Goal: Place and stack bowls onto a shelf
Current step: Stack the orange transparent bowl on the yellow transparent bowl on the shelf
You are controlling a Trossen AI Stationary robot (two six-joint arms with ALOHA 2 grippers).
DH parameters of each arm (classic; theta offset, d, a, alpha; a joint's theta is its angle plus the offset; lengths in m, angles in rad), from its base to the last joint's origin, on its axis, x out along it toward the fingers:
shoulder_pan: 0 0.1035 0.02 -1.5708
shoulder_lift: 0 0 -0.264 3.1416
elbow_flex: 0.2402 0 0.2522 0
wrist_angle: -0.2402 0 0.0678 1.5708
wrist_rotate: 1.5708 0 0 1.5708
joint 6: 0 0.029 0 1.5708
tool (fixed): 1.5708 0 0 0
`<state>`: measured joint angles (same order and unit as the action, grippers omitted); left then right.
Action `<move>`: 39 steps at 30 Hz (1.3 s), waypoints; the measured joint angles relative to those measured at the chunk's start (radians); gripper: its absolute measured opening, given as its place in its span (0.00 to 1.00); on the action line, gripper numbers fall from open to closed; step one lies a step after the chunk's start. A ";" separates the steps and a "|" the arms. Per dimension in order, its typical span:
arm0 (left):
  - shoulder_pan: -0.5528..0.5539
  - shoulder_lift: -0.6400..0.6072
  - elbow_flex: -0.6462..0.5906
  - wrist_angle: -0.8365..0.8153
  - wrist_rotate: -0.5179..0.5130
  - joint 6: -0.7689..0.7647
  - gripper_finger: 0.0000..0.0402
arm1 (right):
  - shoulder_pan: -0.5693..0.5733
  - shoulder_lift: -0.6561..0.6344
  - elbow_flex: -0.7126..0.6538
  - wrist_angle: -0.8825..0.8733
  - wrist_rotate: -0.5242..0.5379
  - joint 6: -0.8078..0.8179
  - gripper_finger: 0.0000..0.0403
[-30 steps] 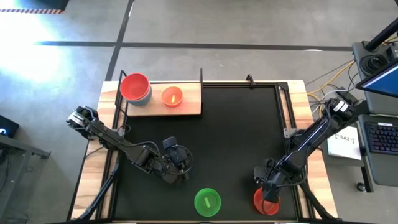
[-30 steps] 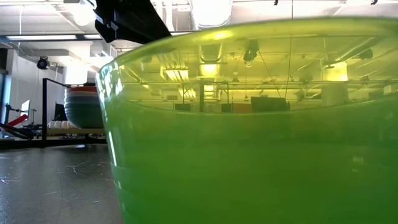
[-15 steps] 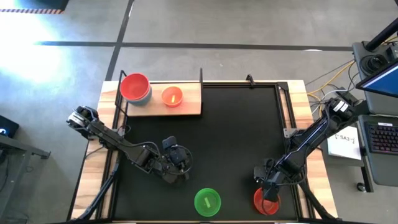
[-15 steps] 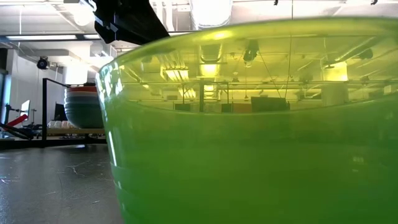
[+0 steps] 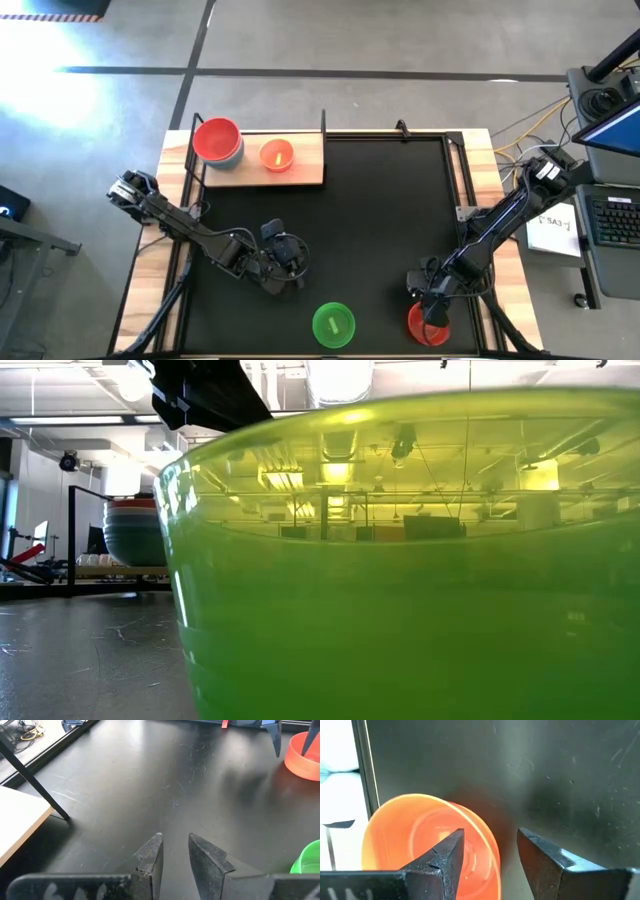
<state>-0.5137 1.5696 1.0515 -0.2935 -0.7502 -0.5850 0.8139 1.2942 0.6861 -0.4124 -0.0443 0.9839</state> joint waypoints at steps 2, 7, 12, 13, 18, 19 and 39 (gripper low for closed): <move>0.000 0.000 0.000 0.000 0.000 0.000 0.19 | 0.000 0.000 0.000 0.004 0.002 -0.002 0.42; 0.000 0.000 0.000 -0.002 0.000 0.000 0.19 | 0.000 0.000 0.000 0.004 0.016 -0.005 0.42; 0.000 0.000 0.000 -0.005 0.000 0.000 0.19 | 0.000 0.000 -0.006 0.006 0.018 -0.015 0.42; 0.000 0.000 0.000 -0.005 0.000 0.000 0.19 | 0.000 0.000 -0.008 0.005 0.018 -0.015 0.42; 0.000 0.000 0.000 -0.009 0.000 0.000 0.19 | 0.007 0.008 -0.023 0.006 -0.024 -0.031 0.42; 0.000 0.000 0.000 -0.010 0.000 0.000 0.19 | 0.011 0.014 -0.025 0.006 -0.029 -0.040 0.42; 0.000 0.000 0.000 -0.014 0.000 0.023 0.19 | 0.009 0.140 0.024 0.036 -0.147 -0.051 0.11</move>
<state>-0.5137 1.5696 1.0512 -0.3076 -0.7498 -0.5625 0.8227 1.4345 0.7097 -0.3767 -0.1916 0.9332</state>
